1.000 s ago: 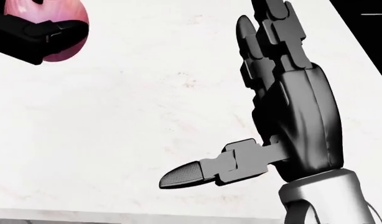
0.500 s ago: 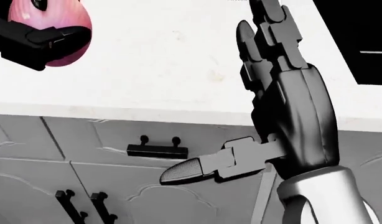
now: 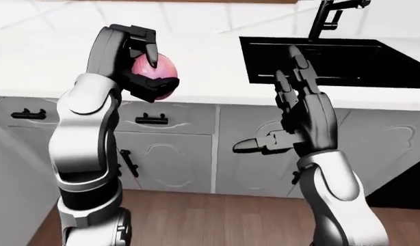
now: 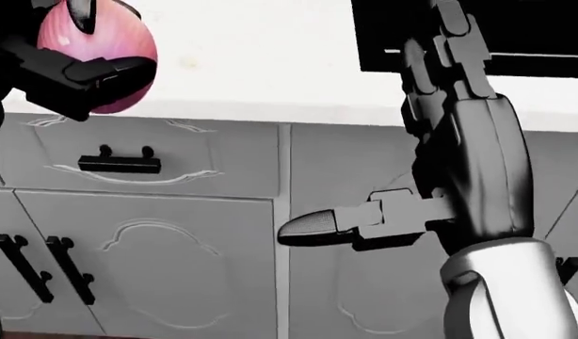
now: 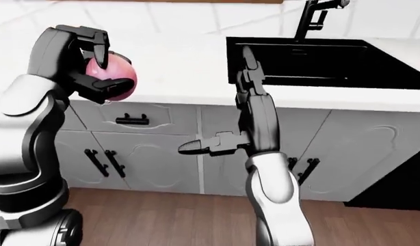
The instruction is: Place the lemon and the onion on separate cutting boards.
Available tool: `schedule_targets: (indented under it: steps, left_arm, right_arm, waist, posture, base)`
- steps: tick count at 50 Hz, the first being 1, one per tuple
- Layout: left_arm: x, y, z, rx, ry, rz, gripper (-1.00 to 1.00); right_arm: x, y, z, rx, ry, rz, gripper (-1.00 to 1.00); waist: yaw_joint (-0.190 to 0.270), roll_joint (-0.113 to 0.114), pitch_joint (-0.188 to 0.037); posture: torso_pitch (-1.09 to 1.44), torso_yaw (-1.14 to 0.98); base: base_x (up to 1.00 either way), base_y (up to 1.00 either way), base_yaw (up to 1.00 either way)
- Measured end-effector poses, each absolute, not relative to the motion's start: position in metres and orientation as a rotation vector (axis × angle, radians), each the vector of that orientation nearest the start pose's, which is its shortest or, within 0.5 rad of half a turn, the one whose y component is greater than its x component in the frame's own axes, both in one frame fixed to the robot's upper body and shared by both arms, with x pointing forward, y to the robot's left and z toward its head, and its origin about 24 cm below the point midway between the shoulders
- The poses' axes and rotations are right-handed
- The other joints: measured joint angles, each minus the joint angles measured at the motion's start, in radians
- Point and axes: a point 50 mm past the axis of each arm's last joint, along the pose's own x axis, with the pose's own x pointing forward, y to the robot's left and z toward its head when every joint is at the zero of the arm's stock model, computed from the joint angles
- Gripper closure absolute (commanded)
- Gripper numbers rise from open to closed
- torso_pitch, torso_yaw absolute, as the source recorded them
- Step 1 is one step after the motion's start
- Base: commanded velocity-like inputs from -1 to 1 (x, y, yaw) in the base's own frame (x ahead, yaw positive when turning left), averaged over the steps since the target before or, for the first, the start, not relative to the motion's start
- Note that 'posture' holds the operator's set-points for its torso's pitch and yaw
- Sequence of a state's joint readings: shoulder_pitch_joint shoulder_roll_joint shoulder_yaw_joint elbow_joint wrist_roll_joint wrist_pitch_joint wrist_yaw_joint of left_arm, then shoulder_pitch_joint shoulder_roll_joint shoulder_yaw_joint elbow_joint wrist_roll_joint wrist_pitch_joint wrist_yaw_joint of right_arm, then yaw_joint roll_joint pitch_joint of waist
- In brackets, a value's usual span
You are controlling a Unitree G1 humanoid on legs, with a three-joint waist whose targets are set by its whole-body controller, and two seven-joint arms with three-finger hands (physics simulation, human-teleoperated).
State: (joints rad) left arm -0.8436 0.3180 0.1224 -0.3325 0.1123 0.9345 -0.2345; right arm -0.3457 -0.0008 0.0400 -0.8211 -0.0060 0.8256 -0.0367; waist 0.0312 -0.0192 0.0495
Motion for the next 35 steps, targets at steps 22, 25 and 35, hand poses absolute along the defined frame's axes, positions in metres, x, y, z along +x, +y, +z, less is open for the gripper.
schedule_targets:
  steps: [22, 25, 35]
  left_arm:
    - [0.311, 0.179, 0.293, 0.308, -0.265, 0.011, 1.00]
    - [0.313, 0.168, 0.284, 0.310, -0.242, -0.048, 1.00]
    - [0.310, 0.180, 0.289, 0.305, -0.268, 0.003, 1.00]
  right_arm:
    - [0.234, -0.109, 0.227, 0.000, -0.371, 0.168, -1.00]
    - [0.237, -0.116, 0.220, -0.013, -0.327, 0.129, -1.00]
    - [0.235, -0.108, 0.223, -0.002, -0.345, 0.170, -1.00]
  waist:
    - [0.010, -0.027, 0.000]
    - [-0.021, -0.035, 0.001]
    - [-0.003, 0.086, 0.013]
  posture:
    - [0.00, 0.00]
    - [0.00, 0.00]
    - [0.00, 0.00]
  base:
    - [0.00, -0.63, 0.00]
    - [0.00, -1.00, 0.00]
    - [0.00, -0.96, 0.00]
